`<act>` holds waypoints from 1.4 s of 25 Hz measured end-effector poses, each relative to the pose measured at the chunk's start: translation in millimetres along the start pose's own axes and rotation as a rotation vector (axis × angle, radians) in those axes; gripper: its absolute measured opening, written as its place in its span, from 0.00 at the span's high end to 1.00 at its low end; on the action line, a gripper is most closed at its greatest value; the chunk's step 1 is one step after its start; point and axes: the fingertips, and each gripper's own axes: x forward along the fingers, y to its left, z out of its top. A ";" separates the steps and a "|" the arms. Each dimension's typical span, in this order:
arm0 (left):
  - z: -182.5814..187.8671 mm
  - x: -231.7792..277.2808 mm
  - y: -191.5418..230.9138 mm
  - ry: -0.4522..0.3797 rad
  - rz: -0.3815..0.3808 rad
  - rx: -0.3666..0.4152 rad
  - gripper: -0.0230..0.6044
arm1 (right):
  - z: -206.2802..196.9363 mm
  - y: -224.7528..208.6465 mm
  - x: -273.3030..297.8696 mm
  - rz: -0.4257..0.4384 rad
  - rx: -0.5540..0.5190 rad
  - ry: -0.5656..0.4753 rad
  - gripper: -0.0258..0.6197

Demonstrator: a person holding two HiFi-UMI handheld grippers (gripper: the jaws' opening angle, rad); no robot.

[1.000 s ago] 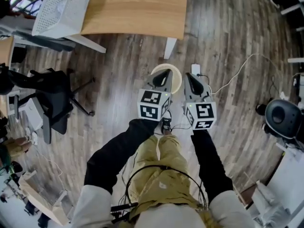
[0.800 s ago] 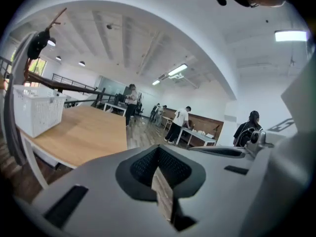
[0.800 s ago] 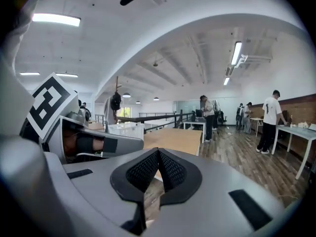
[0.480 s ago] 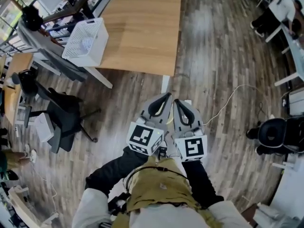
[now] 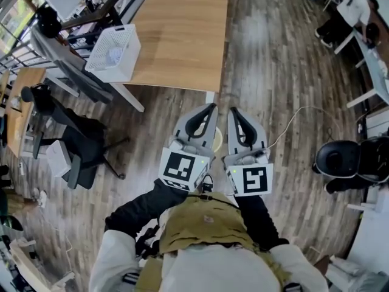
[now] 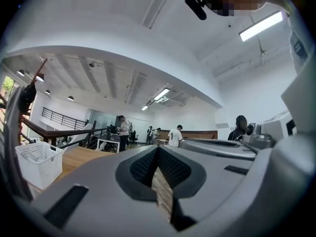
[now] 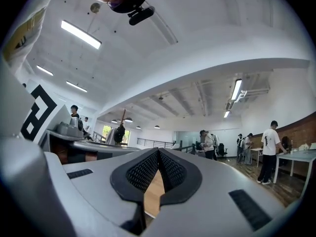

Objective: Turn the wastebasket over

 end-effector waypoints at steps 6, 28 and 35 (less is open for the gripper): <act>5.4 -2.6 -4.0 -0.013 0.020 0.001 0.96 | 10.0 0.4 0.0 0.004 -0.005 0.007 0.93; 5.6 7.8 -9.3 -0.023 0.000 0.010 0.96 | 3.8 -8.9 -0.5 -0.017 0.015 0.018 0.93; 2.5 18.1 -15.6 -0.013 -0.011 0.007 0.96 | -1.3 -19.0 0.3 -0.022 0.021 0.016 0.93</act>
